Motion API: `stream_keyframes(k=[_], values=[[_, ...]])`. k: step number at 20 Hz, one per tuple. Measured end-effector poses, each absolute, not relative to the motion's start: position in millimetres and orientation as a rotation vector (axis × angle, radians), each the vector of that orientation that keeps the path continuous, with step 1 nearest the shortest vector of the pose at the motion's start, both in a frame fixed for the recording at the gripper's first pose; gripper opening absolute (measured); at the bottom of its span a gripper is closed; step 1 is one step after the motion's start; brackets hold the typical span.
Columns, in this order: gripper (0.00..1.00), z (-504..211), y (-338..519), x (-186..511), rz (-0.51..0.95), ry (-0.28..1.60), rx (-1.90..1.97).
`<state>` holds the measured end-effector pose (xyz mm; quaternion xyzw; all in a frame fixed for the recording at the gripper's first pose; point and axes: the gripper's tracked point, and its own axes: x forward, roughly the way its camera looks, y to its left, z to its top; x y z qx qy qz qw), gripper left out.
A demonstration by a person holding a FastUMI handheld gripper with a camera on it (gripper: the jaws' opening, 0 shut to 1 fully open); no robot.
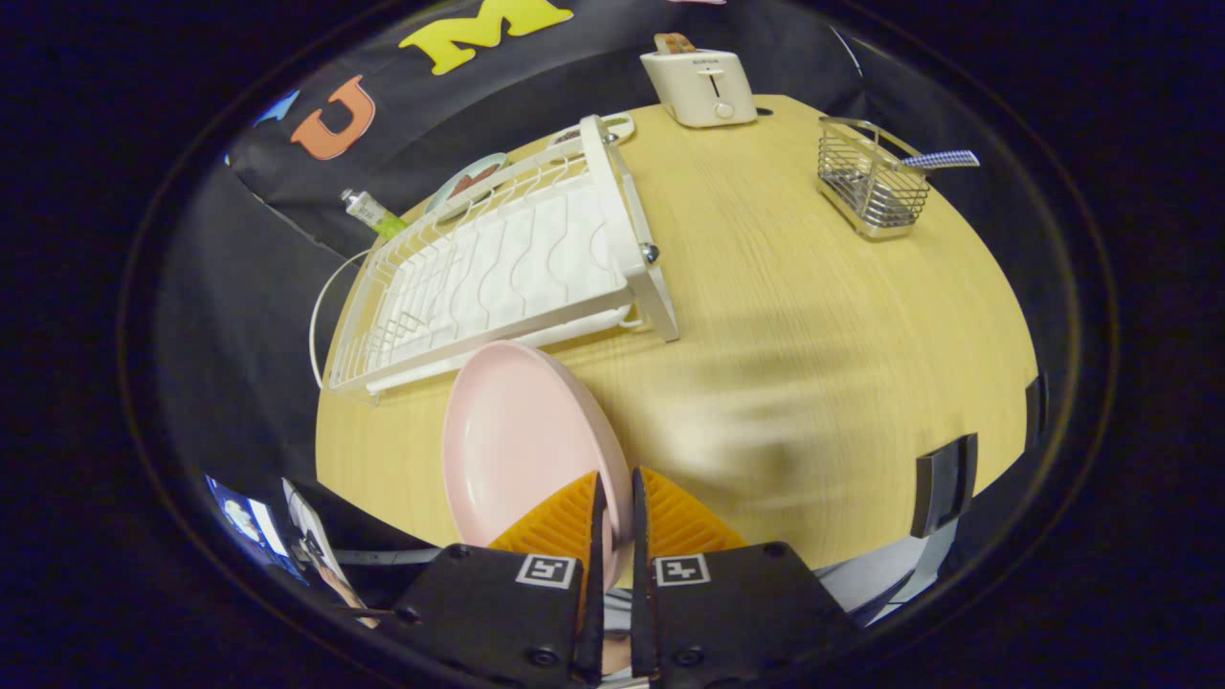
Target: Take the plate from the dish rack, then take the spoon from the basket and place it into the plate.
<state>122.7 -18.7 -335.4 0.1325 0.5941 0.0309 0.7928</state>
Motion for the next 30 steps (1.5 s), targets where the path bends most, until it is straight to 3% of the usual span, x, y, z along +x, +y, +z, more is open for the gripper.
stream_keyframes(k=[4,7,8,14,24,30], values=[[0.23,-348.2,-32.6,126.7,0.065,1.237,0.230],[0.25,-338.5,-49.9,144.3,0.034,1.101,0.165],[0.31,-334.3,-53.4,144.8,0.040,1.063,0.161],[0.90,-303.9,-94.1,168.8,0.022,0.774,0.095],[0.89,-260.5,-203.0,196.1,0.004,0.433,0.186],[0.88,-243.1,-283.6,225.8,-0.133,0.315,0.018]])
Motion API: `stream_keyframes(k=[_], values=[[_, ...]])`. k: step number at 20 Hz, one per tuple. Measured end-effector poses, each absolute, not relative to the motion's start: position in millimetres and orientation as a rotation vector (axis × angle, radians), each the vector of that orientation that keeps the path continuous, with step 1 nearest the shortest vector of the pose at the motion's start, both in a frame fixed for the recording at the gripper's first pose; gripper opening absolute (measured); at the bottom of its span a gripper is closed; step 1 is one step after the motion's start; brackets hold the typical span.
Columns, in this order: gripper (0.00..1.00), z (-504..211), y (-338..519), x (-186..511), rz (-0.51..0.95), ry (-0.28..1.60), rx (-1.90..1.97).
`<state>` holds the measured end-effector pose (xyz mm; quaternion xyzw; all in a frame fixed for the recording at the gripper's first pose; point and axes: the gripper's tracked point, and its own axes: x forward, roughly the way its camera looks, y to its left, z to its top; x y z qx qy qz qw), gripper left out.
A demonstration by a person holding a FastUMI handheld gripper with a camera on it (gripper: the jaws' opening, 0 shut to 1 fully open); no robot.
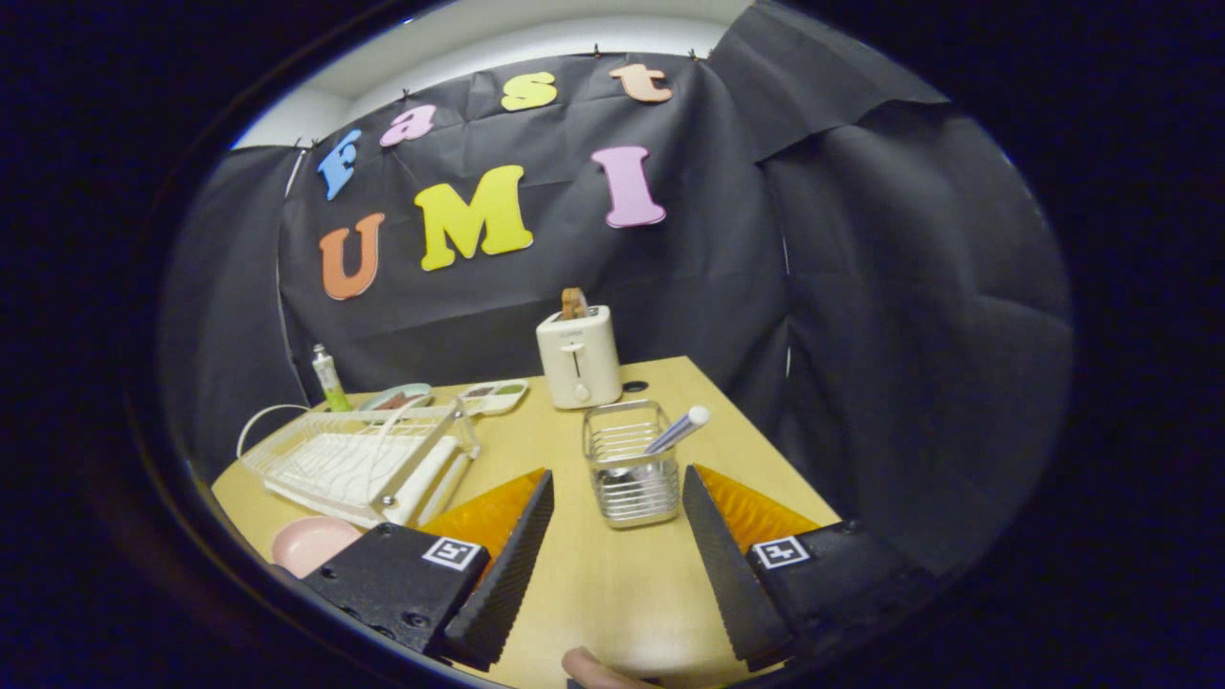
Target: Take the plate from the dish rack, then take the spoon from the basket and place it into the plate.
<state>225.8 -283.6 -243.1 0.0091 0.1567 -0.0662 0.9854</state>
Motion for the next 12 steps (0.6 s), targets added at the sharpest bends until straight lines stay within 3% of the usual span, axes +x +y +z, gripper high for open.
stream_keyframes(k=[6,7,12], values=[[0.88,-243.0,-304.7,267.2,-0.184,0.296,0.076],[0.84,-243.0,-306.6,275.0,-0.189,0.281,0.095],[0.32,-248.2,-286.4,293.5,-0.138,0.281,0.098]])
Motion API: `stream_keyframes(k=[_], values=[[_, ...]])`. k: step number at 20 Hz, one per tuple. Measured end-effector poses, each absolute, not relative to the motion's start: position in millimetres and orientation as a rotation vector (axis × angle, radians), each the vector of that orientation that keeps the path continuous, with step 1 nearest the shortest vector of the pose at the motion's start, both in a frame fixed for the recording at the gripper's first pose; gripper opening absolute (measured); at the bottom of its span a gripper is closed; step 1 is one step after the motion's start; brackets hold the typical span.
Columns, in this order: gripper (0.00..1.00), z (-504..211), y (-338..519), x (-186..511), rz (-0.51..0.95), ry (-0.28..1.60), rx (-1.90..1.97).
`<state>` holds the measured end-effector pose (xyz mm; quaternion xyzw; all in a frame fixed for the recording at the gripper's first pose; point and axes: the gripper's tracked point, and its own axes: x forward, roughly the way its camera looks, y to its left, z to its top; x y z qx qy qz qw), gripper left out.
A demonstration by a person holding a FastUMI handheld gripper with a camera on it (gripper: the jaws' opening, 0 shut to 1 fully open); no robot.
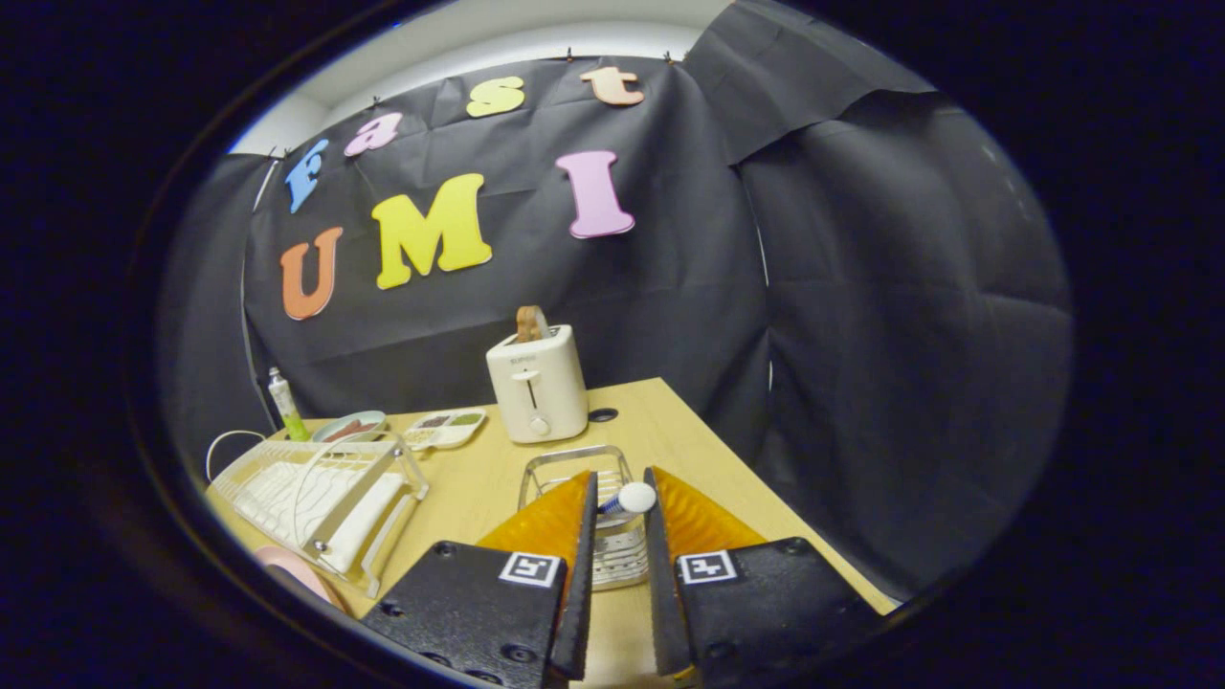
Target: Take the plate from the dish rack, then take the spoon from the basket and place it into the plate.
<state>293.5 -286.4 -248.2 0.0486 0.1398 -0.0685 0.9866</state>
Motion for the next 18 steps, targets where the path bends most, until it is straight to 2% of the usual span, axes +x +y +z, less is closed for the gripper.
stream_keyframes(k=[5,12,18], values=[[0.17,-230.4,-273.6,301.8,-0.151,0.269,-0.018],[0.16,-175.4,-255.4,289.2,-0.179,0.195,-0.061],[0.16,-106.7,-226.0,243.9,-0.167,0.095,-0.105]])
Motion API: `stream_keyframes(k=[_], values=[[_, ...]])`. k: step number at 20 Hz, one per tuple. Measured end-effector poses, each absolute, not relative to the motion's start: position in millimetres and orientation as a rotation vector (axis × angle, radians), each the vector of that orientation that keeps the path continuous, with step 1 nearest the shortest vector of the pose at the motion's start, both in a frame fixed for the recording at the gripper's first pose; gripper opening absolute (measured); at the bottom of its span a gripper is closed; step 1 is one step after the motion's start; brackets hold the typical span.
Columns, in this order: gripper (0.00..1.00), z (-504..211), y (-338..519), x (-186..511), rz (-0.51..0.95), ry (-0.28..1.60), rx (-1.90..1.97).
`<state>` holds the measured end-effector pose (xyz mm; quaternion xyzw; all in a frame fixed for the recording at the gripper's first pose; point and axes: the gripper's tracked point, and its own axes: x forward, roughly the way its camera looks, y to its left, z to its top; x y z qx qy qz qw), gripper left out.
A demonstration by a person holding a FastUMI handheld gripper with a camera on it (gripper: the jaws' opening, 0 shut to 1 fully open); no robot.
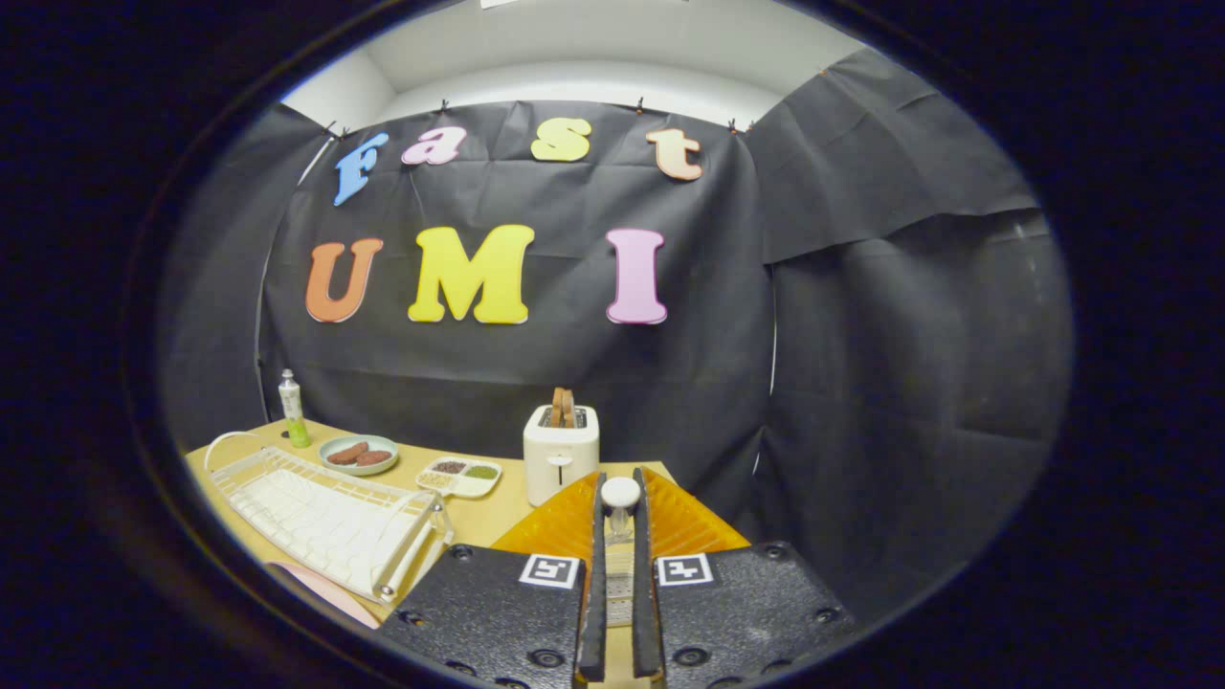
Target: Take the plate from the dish rack, then take the spoon from the basket and place it into the plate.
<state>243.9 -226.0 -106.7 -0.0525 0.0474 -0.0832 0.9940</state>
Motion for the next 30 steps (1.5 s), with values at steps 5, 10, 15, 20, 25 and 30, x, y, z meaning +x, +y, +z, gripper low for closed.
stream_keyframes(k=[5,10,15,20,25,30], values=[[0.16,-62.4,-176.2,188.5,-0.112,0.044,-0.096],[0.16,-43.8,-118.6,139.7,-0.055,-0.013,-0.102],[0.16,-79.7,-41.2,107.9,0.053,0.021,-0.106],[0.16,-142.3,19.4,101.2,0.160,0.120,-0.079],[0.16,-212.7,51.4,111.3,0.202,0.250,-0.082],[0.18,-257.1,64.8,124.3,0.223,0.346,-0.100]])
